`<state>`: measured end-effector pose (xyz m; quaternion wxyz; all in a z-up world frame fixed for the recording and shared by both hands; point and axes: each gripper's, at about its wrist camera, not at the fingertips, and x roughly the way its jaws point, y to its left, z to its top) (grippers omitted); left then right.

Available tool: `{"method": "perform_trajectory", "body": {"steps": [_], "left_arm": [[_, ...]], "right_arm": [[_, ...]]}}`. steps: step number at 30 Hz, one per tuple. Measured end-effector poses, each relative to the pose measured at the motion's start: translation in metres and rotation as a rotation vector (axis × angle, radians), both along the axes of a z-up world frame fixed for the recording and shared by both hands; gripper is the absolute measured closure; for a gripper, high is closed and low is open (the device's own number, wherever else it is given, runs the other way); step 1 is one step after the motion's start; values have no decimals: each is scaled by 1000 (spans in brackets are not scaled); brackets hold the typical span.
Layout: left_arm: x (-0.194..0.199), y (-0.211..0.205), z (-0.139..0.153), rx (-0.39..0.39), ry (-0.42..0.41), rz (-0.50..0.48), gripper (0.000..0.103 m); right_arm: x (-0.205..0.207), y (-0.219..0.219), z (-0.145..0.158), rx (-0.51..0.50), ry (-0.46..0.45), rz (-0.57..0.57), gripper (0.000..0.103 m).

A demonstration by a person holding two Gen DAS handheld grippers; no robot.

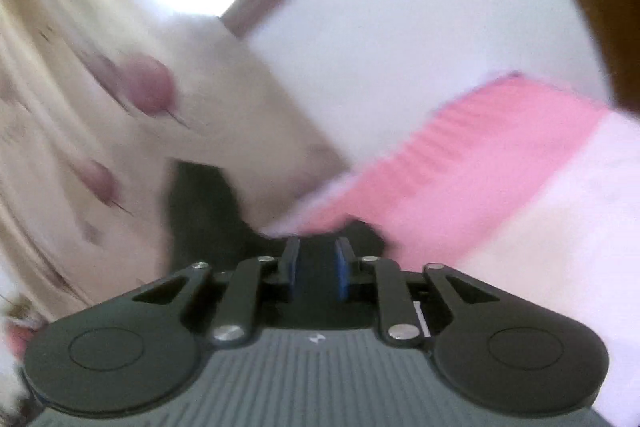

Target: Fold large clothes

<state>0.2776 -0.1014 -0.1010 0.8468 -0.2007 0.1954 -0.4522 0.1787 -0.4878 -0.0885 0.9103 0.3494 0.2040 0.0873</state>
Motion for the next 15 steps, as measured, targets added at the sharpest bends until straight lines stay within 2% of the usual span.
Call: {"method": "perform_trajectory", "body": {"steps": [2, 4, 6, 7, 11, 12, 13, 15], "left_arm": [[-3, 1, 1, 0, -18, -15, 0], [-6, 0, 3, 11, -48, -30, 0], [-7, 4, 2, 2, -54, -46, 0], [-8, 6, 1, -4, -51, -56, 0], [4, 8, -1, 17, -13, -124, 0], [5, 7, -1, 30, -15, -134, 0], [6, 7, -2, 39, -19, -134, 0], [6, 9, -3, 44, -23, -139, 0]], "right_arm": [[3, -5, -13, 37, 54, 46, 84], [12, 3, -20, 66, 71, 123, 84], [27, 23, -19, -15, 79, 178, 86], [38, 32, -18, -36, 73, 201, 91], [74, 65, 6, -43, -41, 294, 94], [86, 70, 8, -10, -70, 317, 94], [92, 71, 5, 18, -71, 322, 94], [112, 77, -19, 8, 6, 321, 95]]}}
